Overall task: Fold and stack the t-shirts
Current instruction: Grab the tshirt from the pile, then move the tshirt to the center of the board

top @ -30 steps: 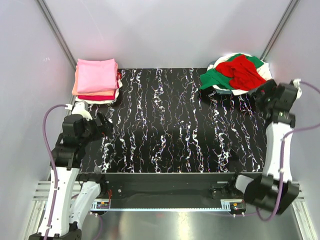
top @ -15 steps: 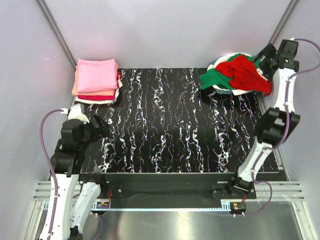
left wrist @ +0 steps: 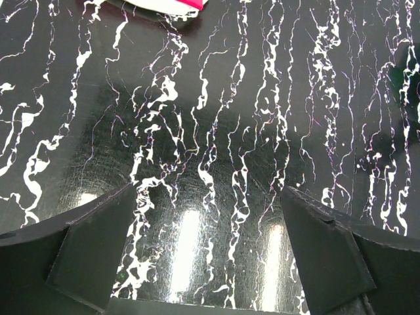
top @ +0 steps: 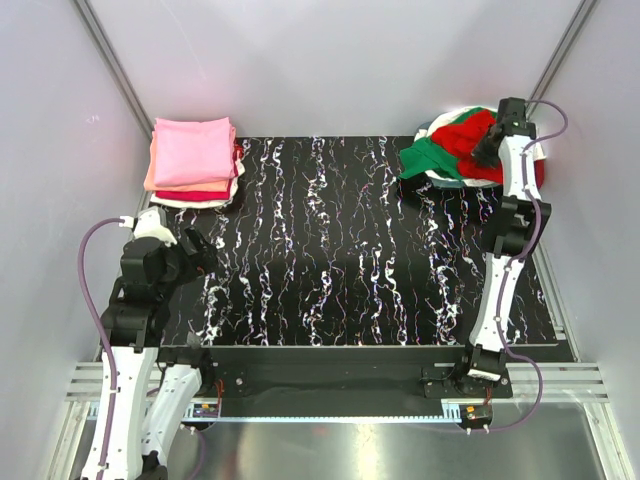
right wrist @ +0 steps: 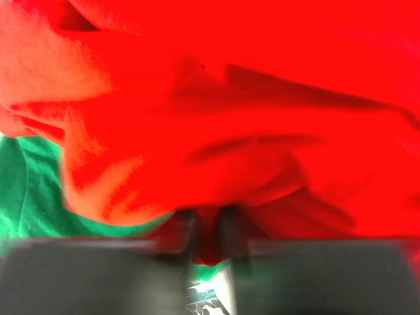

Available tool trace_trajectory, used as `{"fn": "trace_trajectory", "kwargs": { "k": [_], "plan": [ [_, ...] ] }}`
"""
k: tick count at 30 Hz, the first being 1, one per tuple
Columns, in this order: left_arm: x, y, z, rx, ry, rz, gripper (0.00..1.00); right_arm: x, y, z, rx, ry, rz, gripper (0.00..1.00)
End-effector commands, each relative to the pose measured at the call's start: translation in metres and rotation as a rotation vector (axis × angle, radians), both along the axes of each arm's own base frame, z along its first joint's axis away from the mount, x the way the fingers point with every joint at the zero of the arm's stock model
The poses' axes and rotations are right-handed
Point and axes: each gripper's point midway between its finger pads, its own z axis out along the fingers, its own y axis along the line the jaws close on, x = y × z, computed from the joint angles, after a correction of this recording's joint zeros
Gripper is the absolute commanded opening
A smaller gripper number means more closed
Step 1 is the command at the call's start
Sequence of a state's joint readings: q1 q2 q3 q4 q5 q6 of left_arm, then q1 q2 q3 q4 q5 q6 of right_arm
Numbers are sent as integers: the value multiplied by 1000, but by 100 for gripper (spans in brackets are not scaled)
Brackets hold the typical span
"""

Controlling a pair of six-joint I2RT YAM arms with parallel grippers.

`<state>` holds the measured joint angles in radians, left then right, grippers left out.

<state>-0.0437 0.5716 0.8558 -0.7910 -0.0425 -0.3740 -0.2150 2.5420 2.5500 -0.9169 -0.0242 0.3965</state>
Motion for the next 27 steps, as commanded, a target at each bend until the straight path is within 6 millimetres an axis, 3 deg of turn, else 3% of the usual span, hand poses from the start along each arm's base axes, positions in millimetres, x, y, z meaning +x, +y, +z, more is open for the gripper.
{"fn": "trace_trajectory", "kwargs": {
  "k": [1, 3, 4, 7, 8, 9, 10, 11, 12, 14, 16, 17, 18, 19, 20, 21, 22, 23, 25, 26, 27],
  "plan": [
    [9, 3, 6, 4, -39, 18, 99, 14, -5, 59, -95, -135, -8, 0],
    [8, 3, 7, 5, -44, 14, 99, 17, 1, 102, -153, -225, 9, 0],
    [8, 2, 7, 2, -47, 12, 99, 18, 11, 120, -169, -258, 30, 0],
    [7, 3, 8, 3, -53, 15, 99, 11, 49, 205, -188, -428, 145, 0],
    [6, 3, 9, 4, -56, 16, 99, 1, 81, 249, -171, -526, 221, 0],
    [6, 4, 10, 3, -61, 20, 99, -9, 117, 278, -91, -609, 351, 0],
    [5, 4, 11, 4, -67, 21, 99, -21, 142, 304, -31, -673, 423, 0],
    [5, 4, 11, 3, -70, 23, 99, -46, 163, 364, 10, -827, 495, 0],
    [4, 4, 12, 5, -74, 22, 99, -67, 195, 381, 164, -860, 595, 0],
    [4, 5, 13, 2, -78, 25, 99, -106, 209, 437, 227, -996, 653, 0],
    [4, 5, 12, 3, -75, 26, 99, -117, 193, 454, 220, -1025, 566, 0],
    [4, 5, 12, 3, -75, 27, 99, -119, 180, 450, 219, -1004, 507, 0],
    [4, 5, 13, 3, -76, 27, 99, -110, 140, 440, 222, -968, 347, 0],
    [4, 5, 13, 5, -76, 27, 99, -107, 119, 414, 251, -874, 250, 7],
    [4, 5, 14, 4, -79, 28, 99, -97, 102, 372, 281, -758, 173, 43],
    [3, 5, 14, 6, -81, 29, 99, -93, 87, 340, 277, -670, 116, 67],
    [3, 6, 13, 7, -78, 31, 99, -97, 81, 299, 273, -539, 84, 88],
    [3, 6, 13, 7, -78, 33, 99, -97, 81, 243, 288, -388, 72, 99],
    [3, 7, 14, 9, -79, 35, 99, -117, 92, 181, 310, -193, 103, 100],
    [3, 7, 14, 7, -78, 37, 99, -141, 97, 139, 320, -86, 88, 100],
    [3, 6, 14, 5, -76, 36, 99, -154, 95, 124, 302, -64, 61, 100]
  ]
}}
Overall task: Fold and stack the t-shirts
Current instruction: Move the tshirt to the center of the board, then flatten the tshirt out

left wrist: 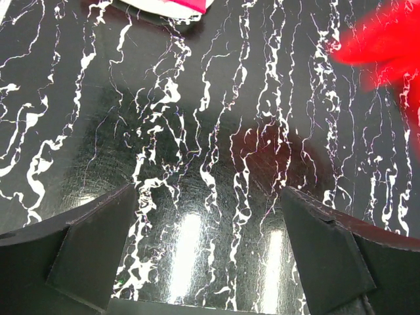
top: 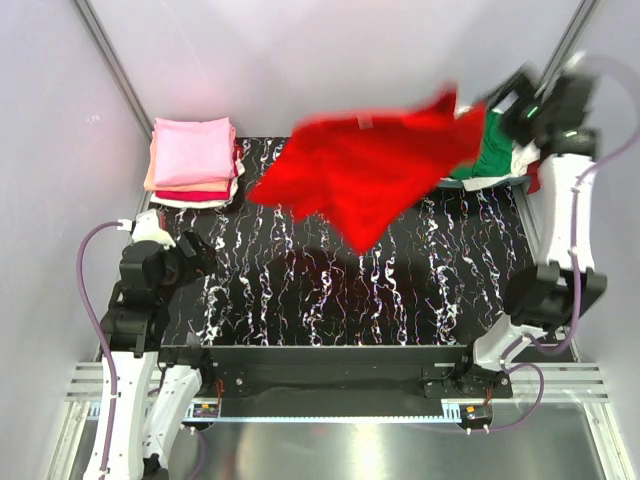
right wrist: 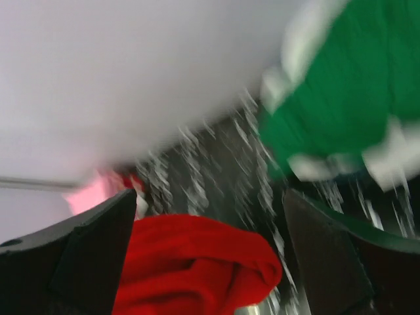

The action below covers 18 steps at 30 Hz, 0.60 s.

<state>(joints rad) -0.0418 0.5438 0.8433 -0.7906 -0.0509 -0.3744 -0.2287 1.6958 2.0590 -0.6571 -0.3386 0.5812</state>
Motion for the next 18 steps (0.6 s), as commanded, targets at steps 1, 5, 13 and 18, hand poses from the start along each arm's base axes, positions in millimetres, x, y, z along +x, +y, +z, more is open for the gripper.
{"fn": "trace_trajectory", "kwargs": {
  "k": [1, 5, 13, 18],
  "plan": [
    [5, 3, 15, -3, -67, 22, 99, -38, 15, -193, 74, 534, -10, 100],
    [6, -8, 14, -30, -50, -32, 99, -96, 26, -207, 30, 569, -20, 100],
    [15, -40, -13, -115, 56, -146, 97, -156, 77, -209, -95, 562, 98, 100],
    [24, -54, -59, -145, 243, -103, 93, -180, 164, -249, -99, 654, 301, 100]
  ]
}}
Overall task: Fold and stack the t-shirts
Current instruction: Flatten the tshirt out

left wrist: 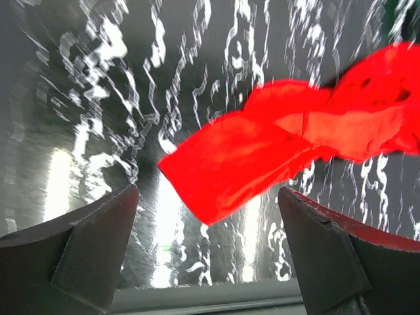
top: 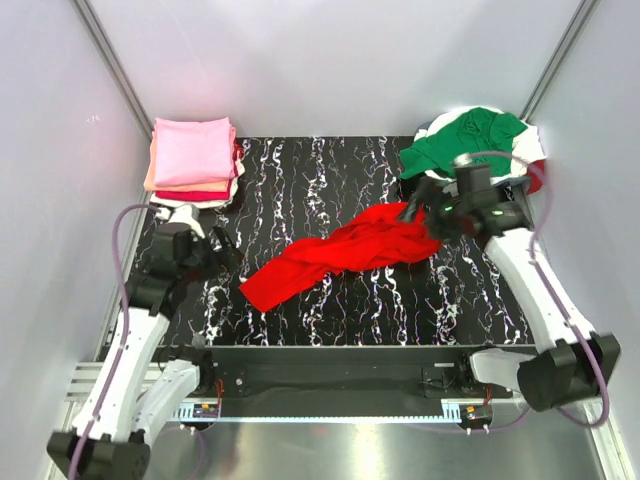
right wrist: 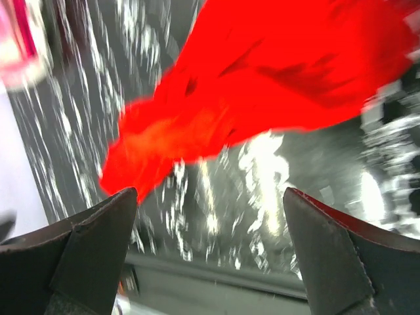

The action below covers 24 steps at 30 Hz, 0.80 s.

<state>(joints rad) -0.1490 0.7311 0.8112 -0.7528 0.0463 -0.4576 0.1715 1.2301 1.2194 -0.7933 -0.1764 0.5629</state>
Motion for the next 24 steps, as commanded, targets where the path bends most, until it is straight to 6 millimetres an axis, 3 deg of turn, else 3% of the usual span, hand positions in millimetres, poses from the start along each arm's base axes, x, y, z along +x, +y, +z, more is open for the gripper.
{"fn": "trace_trajectory", "kwargs": {
  "k": [1, 4, 5, 8, 13, 15, 16, 21, 24],
  "plan": [
    [7, -15, -33, -32, 101, 31, 93, -13, 55, -60, -36, 159, 113, 100],
    [7, -24, -53, -103, 142, 67, 93, -20, 91, -82, -77, 211, 179, 100],
    [1, -24, -69, -109, 175, 78, 93, -21, 100, -86, -66, 226, 192, 100],
    [-1, -25, -86, -144, 186, 112, 92, -21, 129, -113, 5, 280, 259, 97],
    [3, -17, -98, -127, 179, 169, 92, -5, 142, -152, 0, 320, 269, 92],
    [4, -16, -105, -126, 186, 182, 93, 4, 147, -153, 0, 314, 269, 91],
    [7, -16, -109, -124, 190, 183, 94, 5, 148, -162, -9, 334, 267, 88],
    [11, -17, -124, -108, 229, 181, 96, 12, 155, -164, -1, 347, 264, 73],
    [12, -14, -121, -94, 228, 197, 95, 12, 153, -141, -132, 270, 270, 75]
  ]
}}
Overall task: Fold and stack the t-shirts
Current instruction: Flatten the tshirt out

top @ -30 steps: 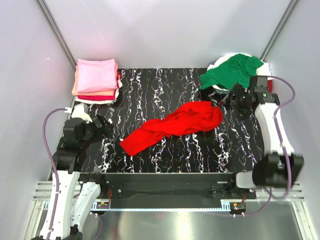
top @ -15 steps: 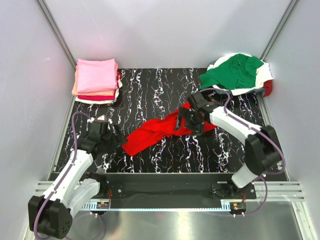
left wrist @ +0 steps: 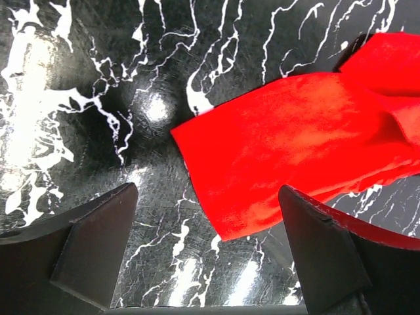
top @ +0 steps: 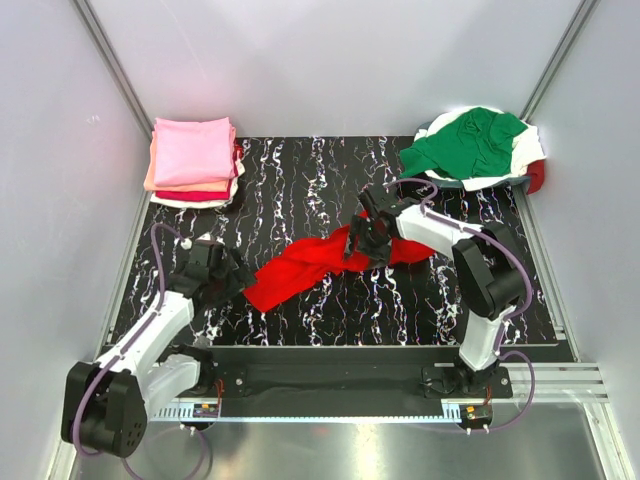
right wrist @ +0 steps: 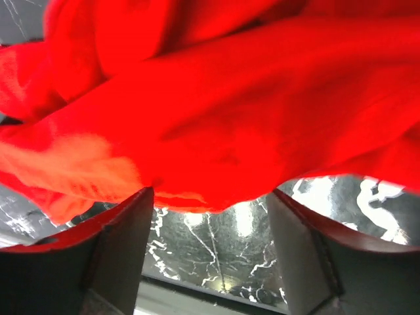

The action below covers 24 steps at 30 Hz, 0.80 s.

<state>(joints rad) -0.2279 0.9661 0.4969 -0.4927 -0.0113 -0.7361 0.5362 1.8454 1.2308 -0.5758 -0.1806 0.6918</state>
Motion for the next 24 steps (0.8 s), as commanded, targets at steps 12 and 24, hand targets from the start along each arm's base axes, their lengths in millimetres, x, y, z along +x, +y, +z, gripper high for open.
{"fn": "trace_trajectory", "kwargs": {
  "k": [12, 24],
  "plan": [
    [-26, 80, 170, 172, -425, 297, 99, -50, 188, 75, -165, -242, 466, 94],
    [-67, 97, 213, 189, -672, 301, 99, -66, 260, -24, -223, -174, 575, 93]
  ]
}}
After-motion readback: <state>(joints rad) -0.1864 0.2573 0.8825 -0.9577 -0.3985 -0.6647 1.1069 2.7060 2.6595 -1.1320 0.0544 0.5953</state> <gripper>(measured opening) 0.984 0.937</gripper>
